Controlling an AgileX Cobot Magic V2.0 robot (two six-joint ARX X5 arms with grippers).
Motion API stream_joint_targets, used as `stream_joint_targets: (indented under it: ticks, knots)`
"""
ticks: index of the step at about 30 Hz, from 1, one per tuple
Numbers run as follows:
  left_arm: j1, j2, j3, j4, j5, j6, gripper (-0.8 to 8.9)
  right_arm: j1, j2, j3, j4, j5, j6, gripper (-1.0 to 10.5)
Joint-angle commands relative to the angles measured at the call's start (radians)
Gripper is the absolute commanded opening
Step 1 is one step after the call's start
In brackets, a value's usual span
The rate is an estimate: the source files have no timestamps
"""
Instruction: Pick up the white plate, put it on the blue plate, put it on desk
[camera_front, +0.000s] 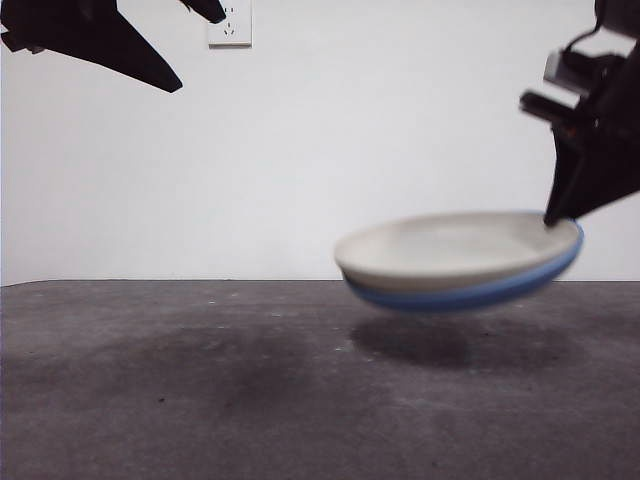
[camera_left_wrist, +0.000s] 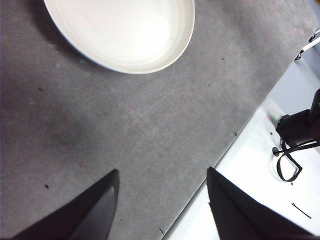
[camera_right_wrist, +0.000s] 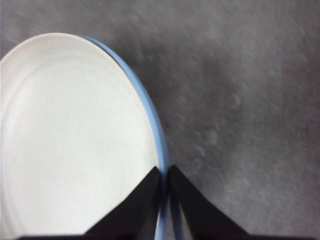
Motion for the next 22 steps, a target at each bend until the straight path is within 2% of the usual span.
stream_joint_targets:
  ticks: [1,7,12,22]
  knots:
    - [-0.01,0.004,0.01,0.008,0.004,0.013,2.79,0.019,-0.011,0.013,0.029,-0.012,0.053,0.1]
    - [-0.01,0.004,0.01,0.008,0.004,0.013,2.79,0.079,-0.013,0.018,0.058,-0.007,0.097,0.1]
    - [-0.01,0.004,0.01,0.008,0.004,0.013,2.79,0.146,-0.003,0.018,0.146,-0.006,0.171,0.1]
    - [-0.01,0.004,0.01,0.007,0.004,0.013,2.79,0.245,0.116,0.018,0.266,0.026,0.252,0.1]
